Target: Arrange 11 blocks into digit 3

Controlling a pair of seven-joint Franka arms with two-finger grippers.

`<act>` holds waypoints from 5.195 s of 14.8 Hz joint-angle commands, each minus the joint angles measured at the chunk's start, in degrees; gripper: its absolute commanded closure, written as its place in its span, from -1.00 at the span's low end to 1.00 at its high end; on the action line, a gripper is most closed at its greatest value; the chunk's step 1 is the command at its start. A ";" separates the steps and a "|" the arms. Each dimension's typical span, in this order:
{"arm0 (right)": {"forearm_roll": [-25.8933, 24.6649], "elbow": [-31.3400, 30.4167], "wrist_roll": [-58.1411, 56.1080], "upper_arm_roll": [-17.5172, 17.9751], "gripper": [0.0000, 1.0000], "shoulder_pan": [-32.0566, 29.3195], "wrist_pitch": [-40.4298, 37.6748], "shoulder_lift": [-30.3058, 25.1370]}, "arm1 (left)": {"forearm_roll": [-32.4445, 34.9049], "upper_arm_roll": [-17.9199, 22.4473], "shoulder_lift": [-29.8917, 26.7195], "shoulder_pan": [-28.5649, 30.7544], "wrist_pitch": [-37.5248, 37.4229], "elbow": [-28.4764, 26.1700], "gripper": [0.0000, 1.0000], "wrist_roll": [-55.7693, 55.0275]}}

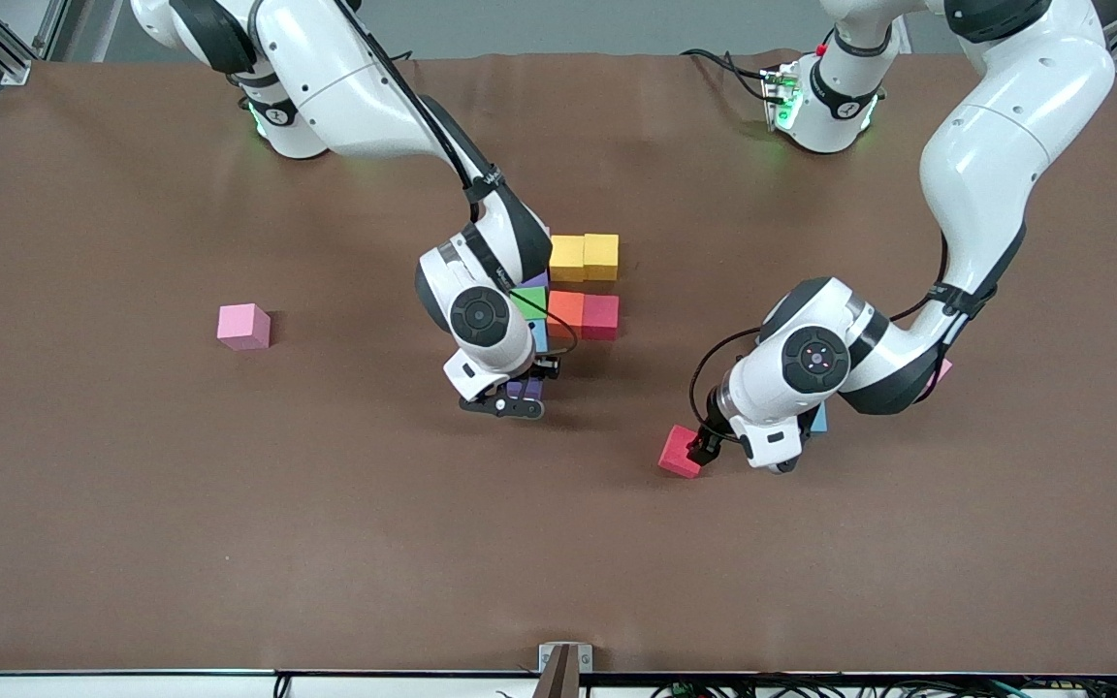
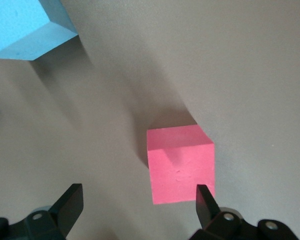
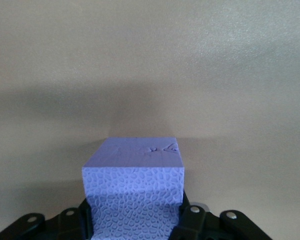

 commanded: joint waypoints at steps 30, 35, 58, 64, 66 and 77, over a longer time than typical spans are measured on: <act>-8.25 -15.10 -25.41 -0.65 -1.00 -28.48 -43.42 -53.05 | -2.50 11.32 2.99 -16.68 6.38 6.41 0.50 -22.59; -12.64 -14.93 -32.71 -0.64 -1.00 -33.50 -43.24 -54.54 | -2.50 11.40 3.16 -23.71 6.38 6.41 0.50 -39.56; -13.62 -5.17 -42.04 -0.73 -1.00 -43.97 -41.92 -51.56 | -0.13 13.77 4.39 -30.31 6.30 5.88 0.50 -44.60; -13.53 -0.25 -42.04 -0.56 -1.00 -43.27 -42.54 -47.69 | -0.13 14.22 4.39 -30.84 6.30 5.88 -0.56 -44.60; -13.62 -0.25 -42.13 -0.56 -1.00 -43.18 -42.36 -47.69 | -0.04 14.22 4.39 -30.84 6.30 5.88 -1.00 -44.42; -13.53 -0.25 -41.96 -0.47 -1.00 -42.74 -42.10 -47.69 | -0.75 10.01 -0.52 -28.30 1.55 6.15 -1.00 -44.51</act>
